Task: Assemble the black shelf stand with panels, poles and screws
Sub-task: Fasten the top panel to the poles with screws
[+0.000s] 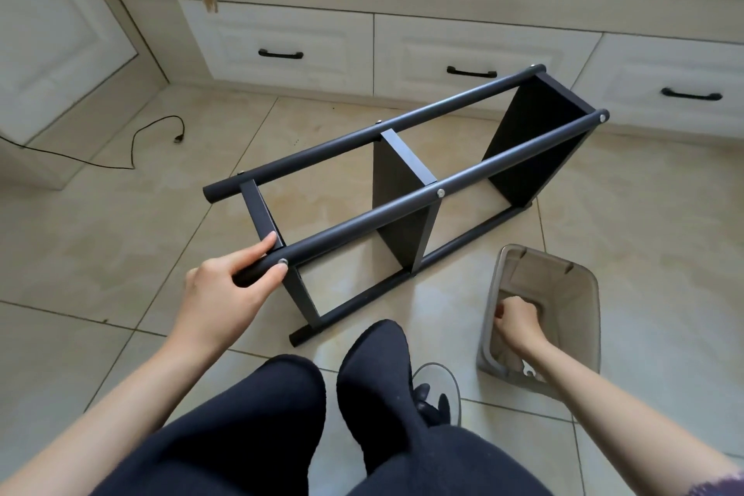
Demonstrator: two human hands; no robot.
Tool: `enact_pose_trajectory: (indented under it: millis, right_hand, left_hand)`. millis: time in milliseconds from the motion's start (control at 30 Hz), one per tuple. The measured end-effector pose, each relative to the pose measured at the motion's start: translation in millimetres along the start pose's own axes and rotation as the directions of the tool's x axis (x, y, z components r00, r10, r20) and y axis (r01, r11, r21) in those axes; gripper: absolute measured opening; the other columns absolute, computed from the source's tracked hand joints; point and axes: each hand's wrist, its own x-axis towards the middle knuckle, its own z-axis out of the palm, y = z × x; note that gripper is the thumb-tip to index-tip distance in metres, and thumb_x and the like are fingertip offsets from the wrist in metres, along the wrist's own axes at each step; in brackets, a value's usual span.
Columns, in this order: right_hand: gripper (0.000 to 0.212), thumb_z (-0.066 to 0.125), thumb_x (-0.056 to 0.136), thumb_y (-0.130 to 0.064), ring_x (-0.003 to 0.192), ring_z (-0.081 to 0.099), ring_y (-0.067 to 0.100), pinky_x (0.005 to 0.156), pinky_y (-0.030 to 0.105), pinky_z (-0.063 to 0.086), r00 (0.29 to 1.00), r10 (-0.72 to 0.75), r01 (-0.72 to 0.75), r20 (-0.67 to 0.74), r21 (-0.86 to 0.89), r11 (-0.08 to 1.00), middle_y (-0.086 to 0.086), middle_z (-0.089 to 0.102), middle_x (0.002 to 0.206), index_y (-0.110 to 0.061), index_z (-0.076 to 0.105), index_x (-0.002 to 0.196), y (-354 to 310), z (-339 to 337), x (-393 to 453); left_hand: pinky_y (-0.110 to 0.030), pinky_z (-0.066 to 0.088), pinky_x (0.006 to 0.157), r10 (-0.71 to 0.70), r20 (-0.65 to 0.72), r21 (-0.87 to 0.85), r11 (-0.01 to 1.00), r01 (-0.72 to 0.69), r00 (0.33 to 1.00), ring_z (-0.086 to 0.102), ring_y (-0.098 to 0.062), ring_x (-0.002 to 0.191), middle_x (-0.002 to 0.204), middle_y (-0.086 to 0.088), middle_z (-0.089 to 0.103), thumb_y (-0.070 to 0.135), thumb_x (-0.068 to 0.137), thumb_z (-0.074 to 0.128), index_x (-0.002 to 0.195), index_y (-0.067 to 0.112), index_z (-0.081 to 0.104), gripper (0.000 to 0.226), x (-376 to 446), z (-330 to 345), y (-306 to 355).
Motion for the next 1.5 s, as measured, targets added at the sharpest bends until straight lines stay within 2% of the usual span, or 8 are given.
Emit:
enact_pose_trajectory:
  millis: [100, 333, 600, 700, 1067, 1267, 1400, 1500]
  right_hand:
    - [0.013, 0.065, 0.088, -0.004, 0.086, 0.066, 0.03, 0.07, 0.027, 0.041, 0.999, -0.044, 0.044, 0.001, 0.062, 0.997, 0.015, 0.07, 0.079, -0.002, 0.074, 0.079, -16, -2, -4]
    - [0.003, 0.069, 0.091, -0.015, 0.086, 0.064, 0.021, 0.077, 0.035, 0.054, 0.958, -0.199, 0.226, -0.205, 0.119, 0.967, 0.001, 0.063, 0.084, -0.012, 0.069, 0.092, -69, -31, -43]
    - [0.006, 0.064, 0.093, -0.023, 0.074, 0.062, 0.007, 0.067, 0.02, 0.052, 0.681, -0.666, 0.726, -0.304, 0.163, 0.668, -0.008, 0.063, 0.082, -0.017, 0.063, 0.094, -193, -63, -103]
    - [0.01, 0.063, 0.094, -0.025, 0.073, 0.058, 0.006, 0.065, 0.012, 0.045, 0.556, -0.761, 0.827, -0.334, 0.128, 0.548, -0.01, 0.06, 0.077, -0.015, 0.061, 0.092, -246, -66, -106]
    - [0.007, 0.064, 0.094, -0.015, 0.078, 0.069, 0.005, 0.083, 0.031, 0.057, 0.534, -0.844, 0.828, -0.056, 0.236, 0.509, -0.007, 0.073, 0.084, -0.013, 0.068, 0.1, -356, -49, -70]
    - [0.003, 0.052, 0.101, -0.018, 0.063, 0.059, 0.015, 0.065, 0.024, 0.05, 0.351, -0.909, 0.86, 0.222, 0.306, 0.407, -0.01, 0.076, 0.089, -0.021, 0.052, 0.1, -352, -34, -91]
    - [0.003, 0.05, 0.102, -0.021, 0.076, 0.064, 0.01, 0.075, 0.023, 0.051, 0.357, -0.9, 0.856, 0.25, 0.298, 0.422, -0.009, 0.075, 0.094, -0.022, 0.05, 0.1, -357, -31, -88]
    - [0.009, 0.046, 0.103, -0.024, 0.099, 0.061, 0.013, 0.087, 0.034, 0.05, 0.41, -0.907, 0.883, 0.099, 0.204, 0.422, -0.003, 0.069, 0.103, -0.017, 0.051, 0.102, -378, -26, -67]
  left_hand:
    - [-0.022, 0.042, 0.093, -0.001, 0.019, 0.002, 1.0, 0.001, 1.0, 0.06, -0.001, 0.098, 0.1, 0.017, 0.069, 0.03, 0.086, 0.077, 0.127, 0.033, 0.068, 0.042, 1, -4, 4]
    - [0.005, 0.036, 0.075, 0.02, 0.016, -0.045, 0.999, -0.019, 1.0, 0.053, 0.026, 0.088, 0.099, 0.028, 0.063, 0.028, 0.086, 0.077, 0.127, 0.034, 0.068, 0.043, 6, -10, -6]
    - [0.008, 0.034, 0.077, 0.071, 0.032, -0.033, 0.997, -0.07, 0.997, 0.057, 0.017, 0.096, 0.109, 0.02, 0.069, 0.03, 0.086, 0.078, 0.128, 0.034, 0.066, 0.044, 11, -21, -23]
    - [-0.003, 0.039, 0.087, 0.076, 0.023, -0.035, 0.997, -0.075, 0.997, 0.061, 0.007, 0.103, 0.112, 0.017, 0.071, 0.032, 0.084, 0.079, 0.127, 0.036, 0.067, 0.045, 14, -24, -28]
    - [-0.031, 0.051, 0.082, 0.006, -0.009, -0.045, 0.999, -0.006, 1.0, 0.061, -0.014, 0.076, 0.077, 0.002, 0.07, 0.041, 0.079, 0.081, 0.136, 0.038, 0.061, 0.06, 54, -51, -43]
    - [-0.012, 0.045, 0.076, -0.028, -0.027, -0.151, 0.988, 0.024, 0.999, 0.063, -0.008, 0.08, 0.078, 0.015, 0.067, 0.038, 0.077, 0.082, 0.132, 0.04, 0.063, 0.059, 45, -45, -52]
    - [-0.004, 0.041, 0.073, -0.008, -0.052, -0.135, 0.991, 0.001, 0.999, 0.059, 0.002, 0.085, 0.083, 0.026, 0.063, 0.034, 0.078, 0.081, 0.134, 0.039, 0.061, 0.06, 38, -42, -52]
    - [-0.007, 0.041, 0.074, -0.005, -0.015, -0.084, 0.996, 0.003, 1.0, 0.057, 0.007, 0.091, 0.091, 0.033, 0.06, 0.043, 0.082, 0.074, 0.148, 0.043, 0.043, 0.073, 37, -42, -49]
